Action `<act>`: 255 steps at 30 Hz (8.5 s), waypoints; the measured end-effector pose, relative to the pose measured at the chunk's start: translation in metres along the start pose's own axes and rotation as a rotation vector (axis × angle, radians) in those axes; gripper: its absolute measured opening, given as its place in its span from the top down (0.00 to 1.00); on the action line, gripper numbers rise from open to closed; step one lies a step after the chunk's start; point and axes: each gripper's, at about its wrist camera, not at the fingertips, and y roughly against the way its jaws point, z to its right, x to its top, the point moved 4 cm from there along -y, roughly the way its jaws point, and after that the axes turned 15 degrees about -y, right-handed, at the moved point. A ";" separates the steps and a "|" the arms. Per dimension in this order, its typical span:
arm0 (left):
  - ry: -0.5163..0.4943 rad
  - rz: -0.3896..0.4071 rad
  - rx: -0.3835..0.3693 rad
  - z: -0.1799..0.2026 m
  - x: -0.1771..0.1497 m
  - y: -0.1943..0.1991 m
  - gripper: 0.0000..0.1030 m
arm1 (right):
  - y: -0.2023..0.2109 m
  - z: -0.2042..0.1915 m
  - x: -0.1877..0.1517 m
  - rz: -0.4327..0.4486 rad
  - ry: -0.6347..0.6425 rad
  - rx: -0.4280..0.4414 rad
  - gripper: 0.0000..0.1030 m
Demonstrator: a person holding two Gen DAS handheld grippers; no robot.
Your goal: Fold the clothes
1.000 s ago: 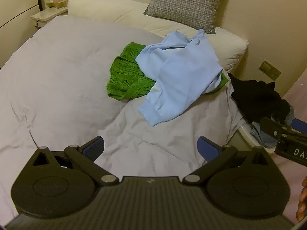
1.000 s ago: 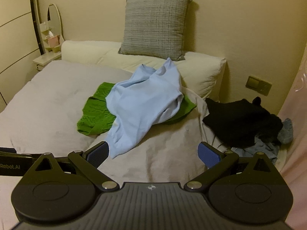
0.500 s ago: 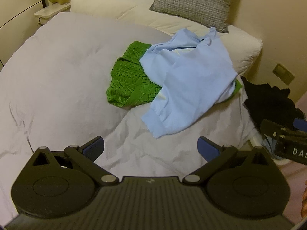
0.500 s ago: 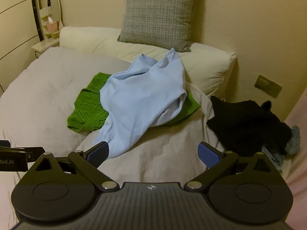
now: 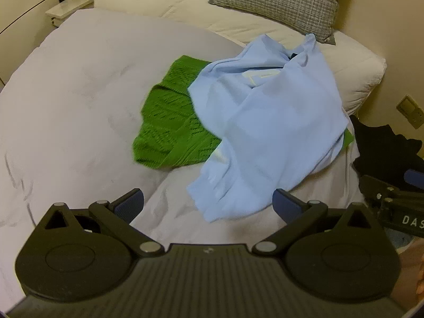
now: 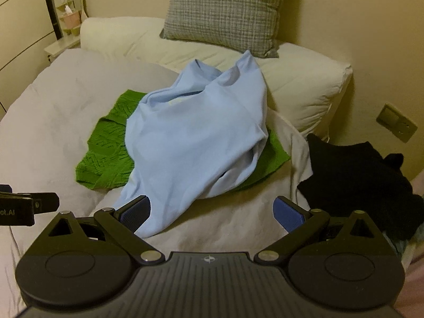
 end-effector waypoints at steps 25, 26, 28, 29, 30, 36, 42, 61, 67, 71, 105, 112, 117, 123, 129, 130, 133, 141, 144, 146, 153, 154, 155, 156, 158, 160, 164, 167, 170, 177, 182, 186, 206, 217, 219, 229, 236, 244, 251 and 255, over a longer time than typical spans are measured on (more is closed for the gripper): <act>0.151 -0.117 -0.143 -0.004 0.101 -0.160 0.01 | -0.155 0.072 0.092 -0.108 -0.173 0.045 0.01; 0.165 -0.116 -0.150 -0.005 0.105 -0.165 0.01 | -0.160 0.072 0.096 -0.108 -0.176 0.052 0.01; 0.194 -0.118 -0.162 -0.009 0.114 -0.179 0.01 | -0.172 0.072 0.102 -0.107 -0.183 0.069 0.01; 0.210 -0.121 -0.164 -0.011 0.119 -0.185 0.01 | -0.177 0.071 0.105 -0.108 -0.189 0.078 0.01; 0.228 -0.123 -0.165 -0.013 0.123 -0.193 0.01 | -0.183 0.071 0.107 -0.113 -0.196 0.086 0.01; 0.367 -0.159 -0.224 -0.023 0.133 -0.248 0.01 | -0.219 0.069 0.119 -0.136 -0.247 0.118 0.01; 0.384 -0.175 -0.228 -0.015 0.138 -0.279 0.33 | -0.238 0.057 0.129 -0.104 -0.205 0.141 0.33; 0.229 0.163 -0.135 -0.041 0.098 -0.128 0.98 | -0.106 -0.041 0.116 0.168 0.297 0.292 0.89; 0.303 0.299 -0.043 -0.086 0.048 -0.038 0.98 | -0.036 -0.092 0.088 0.221 0.347 0.507 0.89; 0.383 0.395 0.077 -0.123 -0.009 0.040 0.98 | 0.007 -0.134 0.061 0.232 0.393 0.656 0.89; 1.172 -0.166 0.565 -0.199 -0.551 0.267 0.70 | 0.157 -0.377 -0.366 -0.410 1.011 0.772 0.12; 1.175 -0.175 0.556 -0.141 -0.563 0.277 0.63 | 0.179 -0.335 -0.403 -0.450 1.115 0.763 0.13; 1.159 -0.181 0.579 -0.098 -0.555 0.283 0.62 | 0.185 -0.302 -0.394 -0.450 1.128 0.763 0.12; 1.139 -0.174 0.599 -0.057 -0.540 0.288 0.60 | 0.182 -0.264 -0.387 -0.447 1.131 0.754 0.12; 1.128 -0.166 0.622 -0.028 -0.531 0.296 0.59 | 0.190 -0.242 -0.380 -0.425 1.130 0.774 0.12; 1.126 -0.163 0.628 -0.024 -0.530 0.299 0.58 | 0.191 -0.239 -0.380 -0.421 1.130 0.778 0.12; 1.119 -0.156 0.645 -0.015 -0.527 0.304 0.55 | 0.196 -0.232 -0.378 -0.412 1.130 0.790 0.12; 1.124 -0.152 0.631 -0.013 -0.539 0.304 0.55 | 0.199 -0.224 -0.372 -0.387 1.120 0.795 0.12; 1.123 -0.164 0.610 -0.023 -0.548 0.299 0.55 | 0.192 -0.229 -0.371 -0.385 1.097 0.771 0.12; 1.110 -0.175 0.598 -0.036 -0.554 0.295 0.55 | 0.188 -0.234 -0.372 -0.384 1.082 0.753 0.12; 1.044 -0.180 0.533 -0.102 -0.574 0.284 0.54 | 0.171 -0.274 -0.396 -0.383 1.012 0.681 0.12; 1.032 -0.177 0.526 -0.113 -0.580 0.285 0.53 | 0.168 -0.282 -0.402 -0.389 0.997 0.667 0.12; 1.020 -0.175 0.518 -0.123 -0.586 0.285 0.53 | 0.165 -0.289 -0.407 -0.394 0.984 0.657 0.12; 1.009 -0.189 0.508 -0.134 -0.593 0.284 0.53 | 0.161 -0.297 -0.413 -0.399 0.970 0.642 0.12; 0.988 -0.215 0.489 -0.156 -0.606 0.282 0.53 | 0.155 -0.312 -0.426 -0.408 0.945 0.603 0.12; 0.961 -0.235 0.466 -0.177 -0.617 0.281 0.53 | 0.153 -0.324 -0.438 -0.418 0.921 0.575 0.12; 0.896 -0.256 0.406 -0.209 -0.633 0.274 0.53 | 0.154 -0.343 -0.459 -0.429 0.875 0.527 0.12; 0.865 -0.271 0.358 -0.226 -0.642 0.263 0.52 | 0.152 -0.353 -0.474 -0.438 0.848 0.479 0.12; 0.839 -0.284 0.307 -0.238 -0.650 0.249 0.52 | 0.149 -0.356 -0.487 -0.447 0.824 0.427 0.12; 0.826 -0.294 0.246 -0.263 -0.661 0.215 0.40 | 0.134 -0.350 -0.505 -0.470 0.768 0.336 0.12; 0.894 -0.277 0.235 -0.287 -0.673 0.195 0.33 | 0.112 -0.346 -0.512 -0.492 0.702 0.331 0.12; 0.979 -0.234 0.228 -0.312 -0.677 0.179 0.26 | 0.083 -0.349 -0.514 -0.524 0.627 0.346 0.12; 1.074 -0.298 0.136 -0.286 -0.714 0.151 0.98 | -0.008 -0.338 -0.489 -0.748 0.372 0.369 0.92; 1.021 -0.522 0.218 -0.262 -0.757 0.190 0.70 | -0.047 -0.249 -0.398 -0.537 0.716 -0.080 0.85; 1.004 -0.478 0.265 -0.284 -0.747 0.194 0.61 | -0.041 -0.269 -0.390 -0.509 0.704 0.001 0.72; 0.947 -0.322 0.287 -0.394 -0.699 0.126 0.53 | -0.018 -0.439 -0.426 -0.488 0.794 0.379 0.36; 0.920 -0.331 0.244 -0.432 -0.701 0.075 0.53 | -0.049 -0.526 -0.483 -0.421 1.012 0.373 0.34; 0.892 -0.324 0.168 -0.452 -0.723 0.049 0.51 | -0.133 -0.513 -0.436 -0.403 0.960 0.125 0.51; 0.901 -0.287 0.012 -0.462 -0.736 0.021 0.47 | -0.146 -0.520 -0.421 -0.577 0.848 0.318 0.41; 0.886 -0.280 -0.007 -0.459 -0.732 0.017 0.58 | -0.151 -0.532 -0.433 -0.623 0.889 0.370 0.40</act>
